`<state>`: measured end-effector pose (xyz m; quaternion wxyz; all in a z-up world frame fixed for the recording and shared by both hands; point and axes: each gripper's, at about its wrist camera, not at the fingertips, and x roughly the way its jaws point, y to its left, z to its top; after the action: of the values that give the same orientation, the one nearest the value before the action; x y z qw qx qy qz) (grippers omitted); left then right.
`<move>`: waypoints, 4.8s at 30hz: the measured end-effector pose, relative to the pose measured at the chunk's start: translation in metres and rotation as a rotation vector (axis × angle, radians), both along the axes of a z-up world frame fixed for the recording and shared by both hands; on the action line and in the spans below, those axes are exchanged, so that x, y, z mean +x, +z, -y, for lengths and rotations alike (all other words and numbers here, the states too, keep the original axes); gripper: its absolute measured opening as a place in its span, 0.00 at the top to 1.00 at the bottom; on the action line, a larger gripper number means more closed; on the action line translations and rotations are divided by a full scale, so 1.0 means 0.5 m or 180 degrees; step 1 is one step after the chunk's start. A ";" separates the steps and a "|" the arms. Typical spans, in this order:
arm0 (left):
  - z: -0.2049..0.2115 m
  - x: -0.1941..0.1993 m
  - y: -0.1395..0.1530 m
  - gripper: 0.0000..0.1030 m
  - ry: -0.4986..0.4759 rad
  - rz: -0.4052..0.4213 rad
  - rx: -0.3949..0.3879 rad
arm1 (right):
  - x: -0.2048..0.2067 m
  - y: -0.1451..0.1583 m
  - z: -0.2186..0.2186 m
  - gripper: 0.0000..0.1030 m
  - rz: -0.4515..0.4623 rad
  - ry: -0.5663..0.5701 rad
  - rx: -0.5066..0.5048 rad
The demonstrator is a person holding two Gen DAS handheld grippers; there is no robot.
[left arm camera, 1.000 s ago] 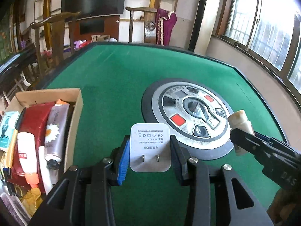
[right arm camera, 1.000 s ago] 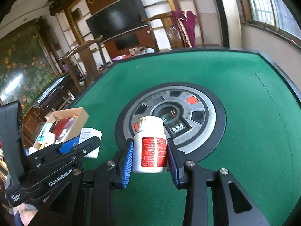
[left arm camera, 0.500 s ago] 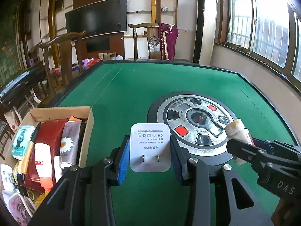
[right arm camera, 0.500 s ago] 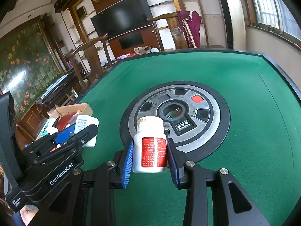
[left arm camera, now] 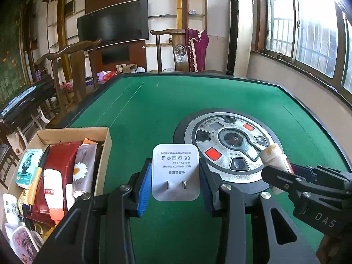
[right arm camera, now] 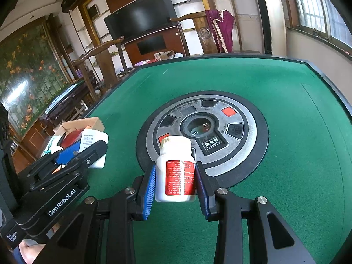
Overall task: Organize objects
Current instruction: 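Lift the plug adapter and red-labelled bottle off the turntable with both tools, then carry the plug adapter and red-labelled bottle over the cardboard box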
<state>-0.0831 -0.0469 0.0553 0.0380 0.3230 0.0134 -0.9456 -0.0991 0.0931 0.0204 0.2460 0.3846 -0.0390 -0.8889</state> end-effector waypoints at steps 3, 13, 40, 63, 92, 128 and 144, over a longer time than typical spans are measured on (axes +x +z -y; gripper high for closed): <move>0.000 0.000 -0.001 0.62 0.0003 -0.0008 -0.0003 | -0.001 0.001 0.000 0.64 -0.0003 -0.0004 0.0008; -0.004 0.000 0.001 0.62 0.0015 -0.0033 -0.0017 | -0.005 -0.002 0.002 0.64 0.0003 -0.0001 0.0017; 0.000 -0.001 0.001 0.62 0.0022 -0.0080 -0.0057 | -0.006 -0.014 0.024 0.64 0.0006 0.0076 0.0103; -0.003 0.031 0.021 0.62 0.0140 -0.0307 -0.0199 | 0.012 -0.002 0.032 0.64 -0.0076 0.0128 0.0115; 0.180 0.188 0.151 0.62 0.0236 -0.0292 0.0255 | 0.071 0.092 0.218 0.64 -0.0243 0.0728 0.0000; 0.444 0.049 0.028 0.62 0.0309 0.0835 0.0720 | -0.094 -0.004 0.539 0.64 0.0403 0.1008 0.0434; 0.427 0.050 0.014 0.62 0.0290 0.0890 0.0575 | -0.116 -0.020 0.555 0.64 0.0509 0.0940 0.0425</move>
<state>-0.0580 -0.2601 0.0623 0.0531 0.4525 0.1075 -0.8837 -0.1570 -0.1842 0.0106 0.3439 0.4710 0.0577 -0.8103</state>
